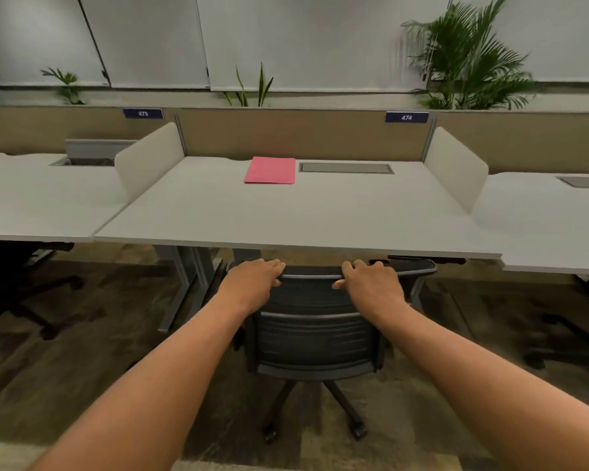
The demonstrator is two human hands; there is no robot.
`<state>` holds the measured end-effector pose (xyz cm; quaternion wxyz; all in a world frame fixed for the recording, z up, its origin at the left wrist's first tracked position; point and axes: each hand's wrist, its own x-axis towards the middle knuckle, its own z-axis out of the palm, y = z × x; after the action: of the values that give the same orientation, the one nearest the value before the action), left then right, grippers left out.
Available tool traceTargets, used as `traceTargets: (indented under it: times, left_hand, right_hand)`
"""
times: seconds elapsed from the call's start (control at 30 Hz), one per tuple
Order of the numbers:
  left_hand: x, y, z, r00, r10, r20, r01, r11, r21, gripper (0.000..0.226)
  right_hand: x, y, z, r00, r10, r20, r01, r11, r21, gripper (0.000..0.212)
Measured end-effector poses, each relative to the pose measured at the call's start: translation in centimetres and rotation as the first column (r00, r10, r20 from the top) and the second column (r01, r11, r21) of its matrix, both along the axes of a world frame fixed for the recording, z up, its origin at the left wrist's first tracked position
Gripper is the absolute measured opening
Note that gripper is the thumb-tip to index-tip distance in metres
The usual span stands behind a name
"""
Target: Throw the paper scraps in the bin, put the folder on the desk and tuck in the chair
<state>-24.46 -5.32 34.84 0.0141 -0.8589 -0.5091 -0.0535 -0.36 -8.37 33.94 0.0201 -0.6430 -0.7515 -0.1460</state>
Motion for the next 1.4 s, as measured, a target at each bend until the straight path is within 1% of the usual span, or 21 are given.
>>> traceTargets:
  times: [0.2,0.27,0.37,0.47,0.6,0.77,0.83,0.97,1.07,1.13,1.3,1.4]
  left_hand:
    - [-1.7,4.7,0.0,0.998,0.017,-0.062,-0.018,1.0,-0.023,0.038]
    - [-2.5,6.6,-0.2,0.997,0.003,-0.074,-0.004,1.0,-0.015,0.033]
    - [-3.5,9.1,-0.6,0.999,0.001,-0.043,-0.002,1.0,-0.017,0.034]
    - [-4.7,11.4,-1.0,0.999,0.005,-0.049,-0.006,1.0,-0.009,0.028]
    - [-6.3,13.5,-1.8,0.999,0.03,-0.026,-0.029,1.0,0.008,0.03]
    - [-7.7,16.6,-1.9,1.0,-0.012,0.008,0.012,0.999,0.053,0.028]
    - [-8.1,17.1,-2.2,1.0,-0.031,0.004,0.031,0.998,0.061,0.026]
    - [-9.4,18.4,-2.0,0.997,-0.076,0.009,0.076,0.996,0.056,0.021]
    - [-10.4,19.2,-1.8,0.995,-0.101,0.024,0.1,0.994,0.049,0.024]
    - [-11.0,19.5,-1.9,0.994,-0.103,0.047,0.101,0.994,0.041,0.023]
    - [-11.4,19.4,-2.0,0.993,-0.105,0.049,0.103,0.994,0.041,0.018]
    - [-11.0,19.1,-1.8,0.992,-0.106,0.063,0.104,0.994,0.027,0.012]
  right_hand:
    - [-1.6,4.3,-0.3,0.999,0.006,-0.031,-0.005,0.999,0.035,0.046]
    - [-2.1,6.0,-0.3,0.999,0.007,-0.048,-0.005,1.0,0.03,0.047]
    - [-3.2,7.9,-0.4,0.997,0.0,-0.082,0.001,1.0,0.009,0.046]
    - [-4.4,9.7,-0.7,0.996,-0.017,-0.084,0.019,1.0,0.015,0.041]
    - [-5.5,11.5,-0.5,0.999,0.003,-0.04,-0.003,1.0,-0.018,0.027]
    - [-5.1,13.9,0.7,1.0,-0.003,0.024,0.004,0.998,-0.062,0.01]
    - [-5.1,14.3,0.8,1.0,-0.007,0.006,0.007,0.997,-0.078,0.01]
    - [-6.5,14.9,0.7,1.0,-0.02,-0.023,0.019,0.999,-0.042,0.012]
    - [-7.4,15.2,0.6,0.998,-0.017,-0.066,0.015,1.0,-0.021,0.016]
    - [-8.1,15.3,0.5,0.997,-0.016,-0.072,0.015,1.0,-0.017,0.017]
    - [-8.9,15.1,0.3,0.997,-0.028,-0.069,0.027,1.0,-0.014,0.015]
    - [-8.7,14.7,0.1,0.996,-0.035,-0.079,0.034,0.999,-0.012,0.015]
